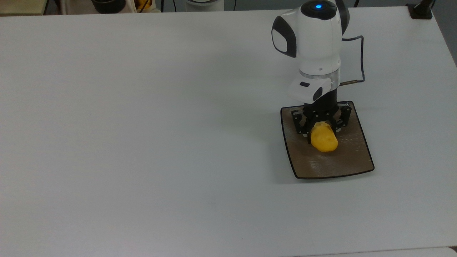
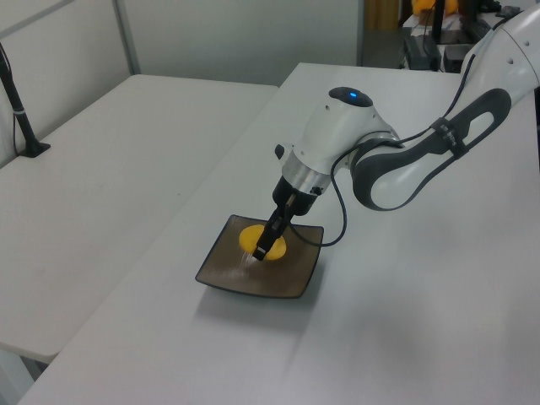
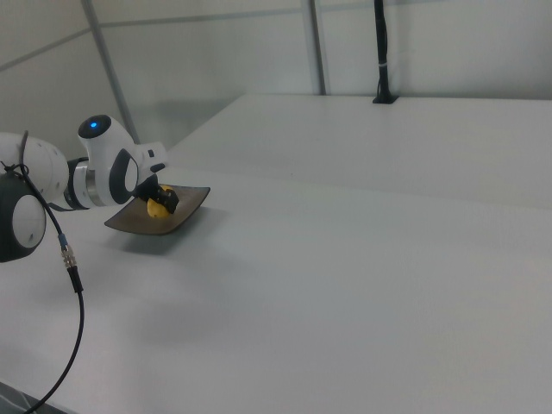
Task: Put potatoes on a ceramic plate
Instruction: 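Open the gripper to release the potato onto the plate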
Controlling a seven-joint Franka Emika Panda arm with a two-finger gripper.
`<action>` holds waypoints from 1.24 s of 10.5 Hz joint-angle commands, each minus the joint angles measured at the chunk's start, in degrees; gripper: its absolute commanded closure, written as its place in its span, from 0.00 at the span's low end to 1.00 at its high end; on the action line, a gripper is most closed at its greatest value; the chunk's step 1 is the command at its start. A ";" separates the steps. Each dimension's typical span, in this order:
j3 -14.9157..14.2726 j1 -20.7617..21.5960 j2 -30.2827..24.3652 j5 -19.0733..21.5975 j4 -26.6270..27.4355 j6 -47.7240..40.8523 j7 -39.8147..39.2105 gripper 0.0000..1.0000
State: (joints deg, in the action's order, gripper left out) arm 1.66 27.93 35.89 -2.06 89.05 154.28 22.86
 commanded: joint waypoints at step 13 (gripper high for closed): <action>-2.27 -3.58 -19.51 -0.92 0.69 -29.85 1.05 0.00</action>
State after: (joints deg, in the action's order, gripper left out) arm 0.77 24.75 24.15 -2.07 87.57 136.31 22.93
